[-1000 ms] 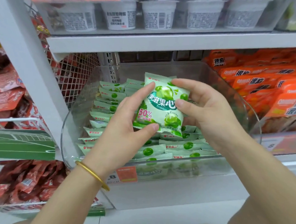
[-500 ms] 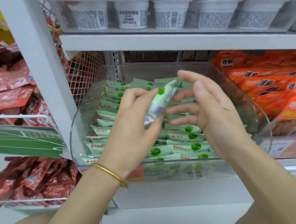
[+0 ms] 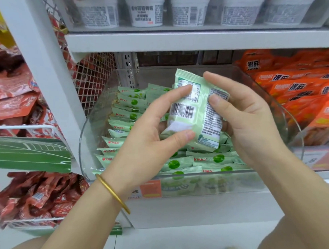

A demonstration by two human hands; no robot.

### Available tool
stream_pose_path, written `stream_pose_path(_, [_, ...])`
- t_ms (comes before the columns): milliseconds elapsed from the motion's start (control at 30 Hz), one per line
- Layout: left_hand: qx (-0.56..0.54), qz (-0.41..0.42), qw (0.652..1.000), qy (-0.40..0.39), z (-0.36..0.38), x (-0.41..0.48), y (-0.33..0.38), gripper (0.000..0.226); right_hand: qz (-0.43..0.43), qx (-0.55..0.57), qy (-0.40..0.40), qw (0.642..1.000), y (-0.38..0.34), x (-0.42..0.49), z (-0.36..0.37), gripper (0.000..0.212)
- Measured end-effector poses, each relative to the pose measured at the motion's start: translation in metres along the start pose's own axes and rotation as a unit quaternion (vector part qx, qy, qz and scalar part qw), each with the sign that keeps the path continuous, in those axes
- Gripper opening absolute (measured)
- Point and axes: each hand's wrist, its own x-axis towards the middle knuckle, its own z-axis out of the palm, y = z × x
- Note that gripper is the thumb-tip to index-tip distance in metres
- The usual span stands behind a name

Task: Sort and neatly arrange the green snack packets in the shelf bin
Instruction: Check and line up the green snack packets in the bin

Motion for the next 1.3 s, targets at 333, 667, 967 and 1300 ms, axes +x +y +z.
stream_pose_path(333, [-0.015, 0.012, 1.0, -0.01, 0.001, 0.001, 0.0, 0.066, 0.033, 0.013, -0.006, 0.999, -0.001, 0.0, -0.001, 0.028])
stream_pose_path(667, [0.224, -0.001, 0.972, 0.068, 0.002, 0.0, -0.007, 0.055, 0.069, 0.03, 0.023, 0.997, 0.0, -0.002, 0.001, 0.025])
stream_pose_path(967, [0.407, -0.002, 0.91, 0.075, -0.008, -0.001, -0.011, 0.083, 0.142, 0.188, -0.04, 0.971, 0.003, -0.002, 0.005, 0.039])
stream_pose_path(1300, [0.253, -0.006, 0.965, 0.065, -0.03, 0.005, -0.007, 0.019, -0.052, -0.346, -0.055, 0.935, 0.0, 0.016, 0.01, 0.046])
